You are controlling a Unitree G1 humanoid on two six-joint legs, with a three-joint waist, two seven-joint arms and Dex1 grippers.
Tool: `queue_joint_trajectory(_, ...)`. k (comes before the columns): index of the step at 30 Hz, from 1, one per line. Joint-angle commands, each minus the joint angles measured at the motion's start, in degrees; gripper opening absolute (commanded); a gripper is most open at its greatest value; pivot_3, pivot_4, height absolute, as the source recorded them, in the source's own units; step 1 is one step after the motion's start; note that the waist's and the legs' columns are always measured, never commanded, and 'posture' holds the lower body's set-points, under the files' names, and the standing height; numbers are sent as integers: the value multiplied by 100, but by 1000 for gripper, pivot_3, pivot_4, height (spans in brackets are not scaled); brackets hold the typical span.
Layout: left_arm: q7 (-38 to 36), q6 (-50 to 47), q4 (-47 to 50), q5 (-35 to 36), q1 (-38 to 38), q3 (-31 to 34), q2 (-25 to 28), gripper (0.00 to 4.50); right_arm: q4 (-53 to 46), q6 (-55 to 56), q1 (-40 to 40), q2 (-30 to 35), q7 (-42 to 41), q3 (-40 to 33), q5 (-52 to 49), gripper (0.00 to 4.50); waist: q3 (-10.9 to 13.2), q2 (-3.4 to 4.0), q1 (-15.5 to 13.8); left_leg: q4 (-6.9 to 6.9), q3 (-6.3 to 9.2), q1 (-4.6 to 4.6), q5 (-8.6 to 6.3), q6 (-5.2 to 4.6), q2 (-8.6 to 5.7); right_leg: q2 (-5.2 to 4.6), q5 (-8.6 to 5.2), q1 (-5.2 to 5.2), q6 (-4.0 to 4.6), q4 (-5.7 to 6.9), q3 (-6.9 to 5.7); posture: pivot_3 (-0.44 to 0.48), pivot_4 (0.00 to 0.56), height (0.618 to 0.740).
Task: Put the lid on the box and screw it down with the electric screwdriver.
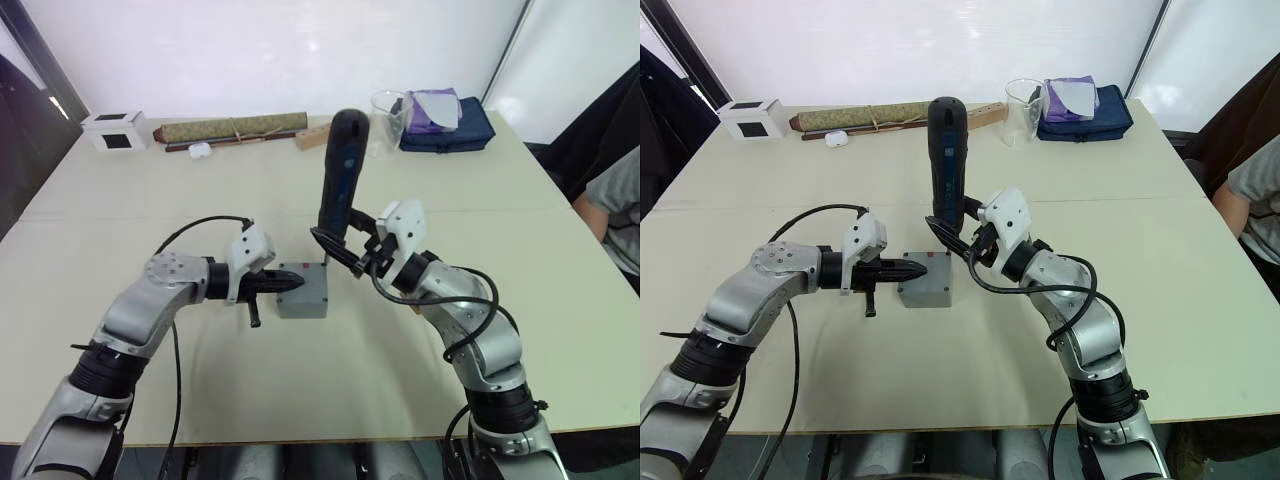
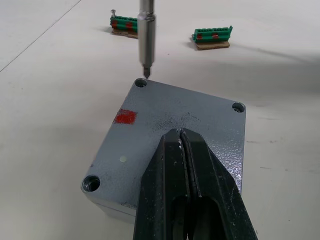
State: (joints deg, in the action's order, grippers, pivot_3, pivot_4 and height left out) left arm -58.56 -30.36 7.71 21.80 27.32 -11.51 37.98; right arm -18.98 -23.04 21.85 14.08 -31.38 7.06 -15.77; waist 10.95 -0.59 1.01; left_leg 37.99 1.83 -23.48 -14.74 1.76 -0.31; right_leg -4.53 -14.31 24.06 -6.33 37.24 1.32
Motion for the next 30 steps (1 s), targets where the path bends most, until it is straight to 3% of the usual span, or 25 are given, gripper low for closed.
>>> queue_joint_trajectory(1, 39, -7, -125, -201, -55, -19, 48, 0, -126, 210, 107, -72, -27, 32, -60, 2157, 0, 0, 0, 0, 0, 0, 0, 0, 0, 0, 0, 0, 0, 0, 0, 0, 150, 740)
queue_joint_trajectory(17, 55, 154, -226, -368, -40, -146, -38, 0, -641, -212, 365, -165, 13, -72, -638, 2157, 0, 0, 1, 0, 2, 1, 0, 0, 2, 2, 0, 0, 0, 1, 0, 0, 150, 740)
queue_joint_trajectory(30, 12, 180, -225, -442, -32, -81, -42, 0, -89, 220, 352, -54, -25, 30, -287, 2157, 0, 0, -1, 0, 0, 2, 0, 0, 2, 1, 0, -3, 0, 0, 0, 0, 150, 740)
